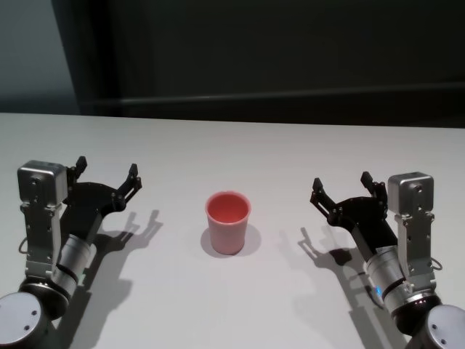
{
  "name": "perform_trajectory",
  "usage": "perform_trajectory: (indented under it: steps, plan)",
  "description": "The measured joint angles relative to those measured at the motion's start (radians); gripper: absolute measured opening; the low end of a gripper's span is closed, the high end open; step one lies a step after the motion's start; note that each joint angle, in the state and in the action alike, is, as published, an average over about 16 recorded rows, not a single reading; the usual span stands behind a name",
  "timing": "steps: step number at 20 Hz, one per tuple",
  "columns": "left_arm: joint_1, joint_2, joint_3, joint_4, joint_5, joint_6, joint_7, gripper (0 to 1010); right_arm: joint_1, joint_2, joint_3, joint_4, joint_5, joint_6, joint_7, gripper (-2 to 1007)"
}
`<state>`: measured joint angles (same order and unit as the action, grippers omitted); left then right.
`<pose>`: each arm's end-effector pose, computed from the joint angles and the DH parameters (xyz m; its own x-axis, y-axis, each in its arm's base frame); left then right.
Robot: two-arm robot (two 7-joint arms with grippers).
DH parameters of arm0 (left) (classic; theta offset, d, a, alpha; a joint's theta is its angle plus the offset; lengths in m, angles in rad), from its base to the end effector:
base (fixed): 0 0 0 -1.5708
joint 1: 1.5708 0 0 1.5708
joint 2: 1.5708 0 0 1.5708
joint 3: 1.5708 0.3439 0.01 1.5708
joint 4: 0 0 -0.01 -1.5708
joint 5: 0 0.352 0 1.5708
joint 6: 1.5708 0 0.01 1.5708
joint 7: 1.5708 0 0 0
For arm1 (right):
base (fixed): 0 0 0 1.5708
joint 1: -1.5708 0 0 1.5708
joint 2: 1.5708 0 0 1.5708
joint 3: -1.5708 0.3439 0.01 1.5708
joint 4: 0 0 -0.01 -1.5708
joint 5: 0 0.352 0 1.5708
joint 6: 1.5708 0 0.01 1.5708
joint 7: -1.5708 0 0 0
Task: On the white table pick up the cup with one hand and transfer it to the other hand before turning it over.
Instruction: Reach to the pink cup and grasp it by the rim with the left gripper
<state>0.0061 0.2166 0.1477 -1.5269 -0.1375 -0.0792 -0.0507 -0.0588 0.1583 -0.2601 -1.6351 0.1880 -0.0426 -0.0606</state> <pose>0.3649 0.0260 -0.3743 0.1903 0.9788 0.0760 -0.9817 0.1904 0.0055 0.3387 0.0423 -0.3617 0.2028 -0.9779 -0.0509 0.9792 0.2028 0.0057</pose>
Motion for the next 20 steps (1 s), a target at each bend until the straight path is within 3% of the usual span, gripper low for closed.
perform_trajectory:
  steps: [20]
  plan:
    - [0.000,0.000,0.000,0.000,0.000,0.000,0.000,1001,0.000,0.000,0.000,0.000,0.000,0.000,0.000,1000]
